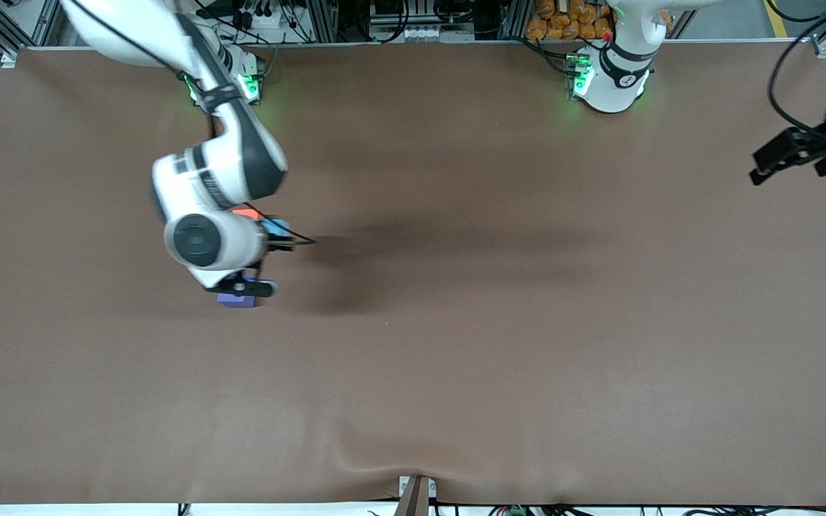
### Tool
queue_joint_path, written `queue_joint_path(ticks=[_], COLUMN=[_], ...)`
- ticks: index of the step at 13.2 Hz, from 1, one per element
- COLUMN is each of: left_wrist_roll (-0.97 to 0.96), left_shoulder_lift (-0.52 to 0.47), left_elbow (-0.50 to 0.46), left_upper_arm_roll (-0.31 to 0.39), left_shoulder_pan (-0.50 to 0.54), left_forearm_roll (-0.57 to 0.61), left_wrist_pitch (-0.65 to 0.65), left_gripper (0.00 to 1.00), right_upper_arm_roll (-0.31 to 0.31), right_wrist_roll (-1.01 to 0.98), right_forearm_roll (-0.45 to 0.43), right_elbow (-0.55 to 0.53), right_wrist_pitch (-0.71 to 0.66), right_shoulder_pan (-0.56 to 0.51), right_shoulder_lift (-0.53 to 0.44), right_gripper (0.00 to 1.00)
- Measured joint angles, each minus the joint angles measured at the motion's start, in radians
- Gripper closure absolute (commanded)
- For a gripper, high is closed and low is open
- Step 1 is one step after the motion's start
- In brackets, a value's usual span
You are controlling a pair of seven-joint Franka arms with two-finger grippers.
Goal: Place blue block between orange and purple blocks
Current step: 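Carry the blue block with the right gripper toward the orange and purple blocks, then lower the blue block between the orange and purple blocks with the right gripper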
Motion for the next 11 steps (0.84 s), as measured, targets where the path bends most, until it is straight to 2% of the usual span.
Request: queue_joint_path(ticks=[4, 9, 11], left_wrist_roll=[-0.018, -0.007, 0.002], left_shoulder_lift=[-0.012, -0.013, -0.013], left_elbow=[-0.002, -0.003, -0.003], left_upper_arm_roll=[-0.007, -0.017, -0.028], left_shoulder_pan=[0.002, -0.001, -0.001], left_forearm_roll=[0.000, 0.000, 0.000], left_wrist_pitch=[-0.002, -0.003, -0.003], left_gripper=[0.00, 0.00, 0.00], right_upper_arm_roll=[0.002, 0.001, 0.002], right_wrist_roll=[-0.110, -0.143, -0.143], right_forearm_roll=[-0.080, -0.084, -0.084], right_elbow=[-0.190, -0.308, -0.324], right_wrist_pitch=[0.174, 0.350, 0.368], right_shoulder_pan=[-0.026, -0.089, -0.094], right_shoulder_lift=[-0.065, -0.086, -0.086], right_gripper=[1.00, 1.00, 1.00])
